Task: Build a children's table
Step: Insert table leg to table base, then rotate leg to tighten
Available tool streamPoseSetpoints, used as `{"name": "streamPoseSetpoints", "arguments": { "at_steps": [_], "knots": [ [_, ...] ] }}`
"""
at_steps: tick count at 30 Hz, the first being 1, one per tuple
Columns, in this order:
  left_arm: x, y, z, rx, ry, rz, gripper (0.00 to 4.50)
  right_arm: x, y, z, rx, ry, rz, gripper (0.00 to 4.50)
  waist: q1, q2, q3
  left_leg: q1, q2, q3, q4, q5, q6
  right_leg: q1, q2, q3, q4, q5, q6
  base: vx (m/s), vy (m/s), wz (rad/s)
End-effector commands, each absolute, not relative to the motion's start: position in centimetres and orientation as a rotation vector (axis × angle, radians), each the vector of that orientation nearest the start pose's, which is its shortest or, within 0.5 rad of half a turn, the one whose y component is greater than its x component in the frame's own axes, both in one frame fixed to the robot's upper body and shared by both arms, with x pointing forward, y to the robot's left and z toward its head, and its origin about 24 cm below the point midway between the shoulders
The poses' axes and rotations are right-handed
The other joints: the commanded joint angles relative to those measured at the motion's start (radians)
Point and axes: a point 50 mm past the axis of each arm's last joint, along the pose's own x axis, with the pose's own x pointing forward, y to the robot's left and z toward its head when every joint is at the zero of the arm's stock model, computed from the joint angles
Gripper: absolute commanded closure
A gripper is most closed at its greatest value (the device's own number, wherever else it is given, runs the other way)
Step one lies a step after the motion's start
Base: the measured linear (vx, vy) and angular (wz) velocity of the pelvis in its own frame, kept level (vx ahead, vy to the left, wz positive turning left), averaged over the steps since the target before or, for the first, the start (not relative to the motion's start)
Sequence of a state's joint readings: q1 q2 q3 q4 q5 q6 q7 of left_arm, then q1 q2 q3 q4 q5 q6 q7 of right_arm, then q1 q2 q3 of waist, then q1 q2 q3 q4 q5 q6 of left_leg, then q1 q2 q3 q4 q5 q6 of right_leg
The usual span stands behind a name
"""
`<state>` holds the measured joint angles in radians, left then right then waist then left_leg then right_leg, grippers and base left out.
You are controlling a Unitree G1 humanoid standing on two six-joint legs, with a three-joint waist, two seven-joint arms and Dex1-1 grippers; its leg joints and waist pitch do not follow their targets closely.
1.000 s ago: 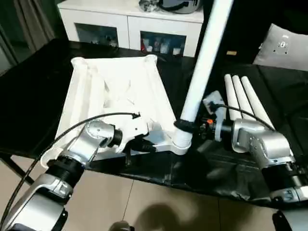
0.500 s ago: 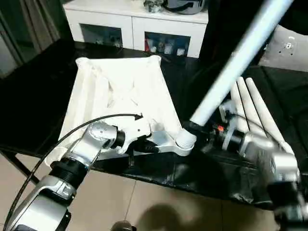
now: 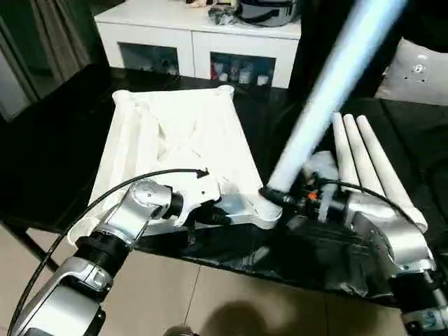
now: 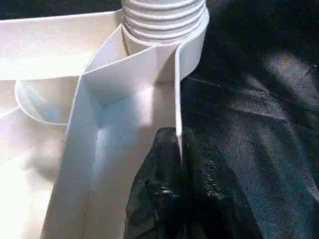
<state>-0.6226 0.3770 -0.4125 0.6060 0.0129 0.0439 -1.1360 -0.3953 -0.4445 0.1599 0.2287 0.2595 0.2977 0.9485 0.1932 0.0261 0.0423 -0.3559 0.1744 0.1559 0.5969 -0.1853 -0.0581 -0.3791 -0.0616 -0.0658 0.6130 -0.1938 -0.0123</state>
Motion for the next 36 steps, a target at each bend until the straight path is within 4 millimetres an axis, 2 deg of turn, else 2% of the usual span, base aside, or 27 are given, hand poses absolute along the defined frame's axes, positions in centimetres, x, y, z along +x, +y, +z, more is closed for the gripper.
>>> {"name": "streamPoseSetpoints", "arguments": {
  "at_steps": [1, 2, 5, 9, 11, 15, 16, 18, 20, 22, 23, 24, 25, 26, 28, 29, 30, 31, 33, 34, 36],
  "knots": [
    [31.8, 12.0, 5.3, 0.568, 0.428, -1.388, 4.5, 28.5, -16.2, 3.5, -0.153, 0.526, 1.072, 2.64, -0.009, -0.001, -0.051, 0.013, 0.063, -0.024, -0.091, -0.33, -0.018, 0.026, -0.104, 0.058, -0.095, -0.412, -0.134, 0.0, 0.0, 0.0],
    [31.8, 12.0, 5.3, 0.574, 0.43, -1.391, 4.5, 28.5, -16.2, 3.5, -0.153, 0.533, 1.082, 2.64, -0.009, -0.001, -0.054, 0.01, 0.065, -0.023, -0.091, -0.303, -0.017, 0.028, -0.102, 0.058, -0.089, -0.344, -0.15, 0.0, 0.0, 0.0],
    [32.0, 12.2, 5.6, 0.586, 0.434, -1.401, 4.5, 28.5, -15.7, 3.4, -0.128, 0.562, 1.126, 2.64, -0.008, -0.001, -0.055, 0.011, 0.062, -0.016, -0.087, -0.278, -0.009, 0.029, -0.098, 0.057, -0.081, -0.259, -0.18, 0.0, 0.0, 0.0],
    [32.5, 12.3, 5.9, 0.587, 0.437, -1.408, 4.5, 28.8, -15.3, 3.3, -0.129, 0.59, 1.162, 2.64, -0.008, -0.002, -0.054, 0.01, 0.058, -0.016, -0.087, -0.275, -0.007, 0.032, -0.099, 0.055, -0.085, -0.3, -0.176, 0.0, 0.0, 0.0],
    [32.7, 12.4, 6.0, 0.586, 0.439, -1.407, 4.5, 28.8, -15.3, 3.2, -0.139, 0.604, 1.175, 2.64, -0.009, -0.001, -0.051, 0.013, 0.062, -0.017, -0.09, -0.297, -0.014, 0.029, -0.101, 0.057, -0.09, -0.343, -0.165, 0.0, 0.0, 0.0],
    [32.9, 12.6, 6.1, 0.583, 0.439, -1.394, 4.5, 28.8, -15.2, 3.3, -0.136, 0.596, 1.175, 2.64, -0.009, -0.001, -0.051, 0.015, 0.065, -0.019, -0.093, -0.311, -0.021, 0.029, -0.102, 0.059, -0.09, -0.338, -0.168, 0.0, 0.0, 0.0],
    [32.9, 12.6, 6.2, 0.579, 0.437, -1.389, 4.5, 28.8, -15.3, 3.3, -0.131, 0.593, 1.171, 2.64, -0.011, -0.005, -0.051, 0.015, 0.065, -0.019, -0.094, -0.309, -0.021, 0.03, -0.102, 0.058, -0.089, -0.334, -0.169, 0.0, 0.0, 0.0],
    [33.0, 12.6, 6.1, 0.564, 0.436, -1.38, 4.5, 28.8, -15.3, 3.3, -0.125, 0.587, 1.157, 2.64, -0.011, 0.0, -0.052, 0.014, 0.065, -0.019, -0.094, -0.306, -0.021, 0.029, -0.102, 0.059, -0.087, -0.326, -0.173, 0.0, 0.0, 0.0],
    [33.0, 12.6, 6.0, 0.537, 0.439, -1.357, 4.5, 29.0, -15.3, 3.2, -0.122, 0.581, 1.096, 2.64, -0.012, -0.001, -0.05, 0.015, 0.065, -0.018, -0.095, -0.313, -0.023, 0.028, -0.101, 0.06, -0.089, -0.327, -0.174, 0.0, 0.0, 0.0],
    [32.8, 12.2, 5.7, 0.466, 0.438, -1.316, 4.5, 29.6, -14.9, 3.2, -0.091, 0.557, 0.96, 2.64, -0.015, 0.01, -0.047, 0.019, 0.063, -0.019, -0.097, -0.337, -0.035, 0.025, -0.102, 0.06, -0.092, -0.364, -0.17, 0.0, 0.0, 0.0],
    [32.7, 12.0, 5.6, 0.443, 0.436, -1.302, 4.5, 29.9, -14.7, 3.2, -0.074, 0.551, 0.91, 2.64, -0.022, 0.004, -0.045, 0.019, 0.062, -0.021, -0.1, -0.358, -0.043, 0.025, -0.102, 0.059, -0.095, -0.395, -0.165, 0.0, 0.0, 0.0],
    [32.7, 11.9, 5.6, 0.441, 0.436, -1.301, 4.5, 29.9, -14.7, 3.2, -0.073, 0.551, 0.907, 2.64, -0.027, 0.002, -0.044, 0.02, 0.062, -0.022, -0.102, -0.368, -0.046, 0.025, -0.104, 0.058, -0.097, -0.416, -0.162, 0.0, 0.0, 0.0],
    [32.3, 10.4, 5.0, 0.369, 0.445, -1.217, 4.5, 31.0, -13.8, 3.4, -0.008, 0.539, 0.724, 2.64, -0.041, 0.01, -0.041, 0.022, 0.062, -0.026, -0.104, -0.403, -0.055, 0.02, -0.106, 0.061, -0.101, -0.486, -0.146, 0.0, 0.0, 0.0],
    [32.3, 10.4, 4.9, 0.366, 0.445, -1.213, 4.5, 31.0, -13.7, 3.4, -0.005, 0.539, 0.718, 2.64, -0.045, 0.009, -0.041, 0.018, 0.064, -0.03, -0.106, -0.407, -0.063, 0.022, -0.106, 0.057, -0.099, -0.491, -0.147, 0.0, 0.0, 0.0],
    [32.2, 8.0, 4.8, 0.334, 0.41, -1.128, 4.5, 31.9, -12.7, 3.5, 0.017, 0.527, 0.624, 2.64, -0.059, 0.006, -0.039, 0.026, 0.056, -0.031, -0.103, -0.435, -0.065, 0.014, -0.104, 0.052, -0.113, -0.561, -0.116, 0.0, 0.0, 0.0],
    [32.2, 7.7, 4.8, 0.329, 0.408, -1.117, 4.5, 31.9, -12.6, 3.5, 0.019, 0.527, 0.616, 2.64, -0.068, 0.005, -0.037, 0.022, 0.054, -0.033, -0.103, -0.442, -0.064, 0.014, -0.104, 0.049, -0.117, -0.583, -0.106, 0.0, 0.0, 0.0],
    [32.3, 7.3, 4.9, 0.32, 0.404, -1.096, 4.5, 32.1, -12.4, 3.5, 0.02, 0.527, 0.602, 2.64, -0.069, 0.001, -0.037, 0.021, 0.052, -0.031, -0.101, -0.444, -0.06, 0.014, -0.102, 0.047, -0.12, -0.599, -0.094, 0.0, 0.0, 0.0],
    [32.4, 6.3, 4.9, 0.31, 0.397, -1.065, 4.5, 32.3, -12.2, 3.4, 0.021, 0.529, 0.573, 2.64, -0.073, -0.009, -0.038, 0.027, 0.047, -0.028, -0.097, -0.433, -0.041, 0.008, -0.104, 0.047, -0.132, -0.632, -0.071, 0.0, 0.0, 0.0],
    [32.5, 5.2, 5.1, 0.32, 0.385, -1.025, 4.5, 32.5, -12.0, 3.2, 0.021, 0.541, 0.541, 2.64, -0.08, -0.008, -0.037, 0.019, 0.047, -0.029, -0.1, -0.421, -0.036, 0.009, -0.1, 0.045, -0.132, -0.623, -0.059, 0.0, 0.0, 0.0],
    [32.6, 5.0, 5.1, 0.322, 0.383, -1.016, 4.5, 32.5, -11.9, 3.2, 0.019, 0.544, 0.536, 2.64, -0.08, -0.011, -0.036, 0.024, 0.045, -0.026, -0.098, -0.419, -0.028, 0.004, -0.099, 0.047, -0.137, -0.63, -0.052, 0.0, 0.0, 0.0],
    [32.5, 5.0, 5.2, 0.332, 0.388, -1.004, 4.5, 32.6, -11.7, 3.3, 0.019, 0.547, 0.522, 2.64, -0.08, -0.009, -0.037, 0.022, 0.045, -0.026, -0.099, -0.408, -0.023, 0.006, -0.1, 0.048, -0.136, -0.626, -0.05, 0.0, 0.0, 0.0]
  ]
}}
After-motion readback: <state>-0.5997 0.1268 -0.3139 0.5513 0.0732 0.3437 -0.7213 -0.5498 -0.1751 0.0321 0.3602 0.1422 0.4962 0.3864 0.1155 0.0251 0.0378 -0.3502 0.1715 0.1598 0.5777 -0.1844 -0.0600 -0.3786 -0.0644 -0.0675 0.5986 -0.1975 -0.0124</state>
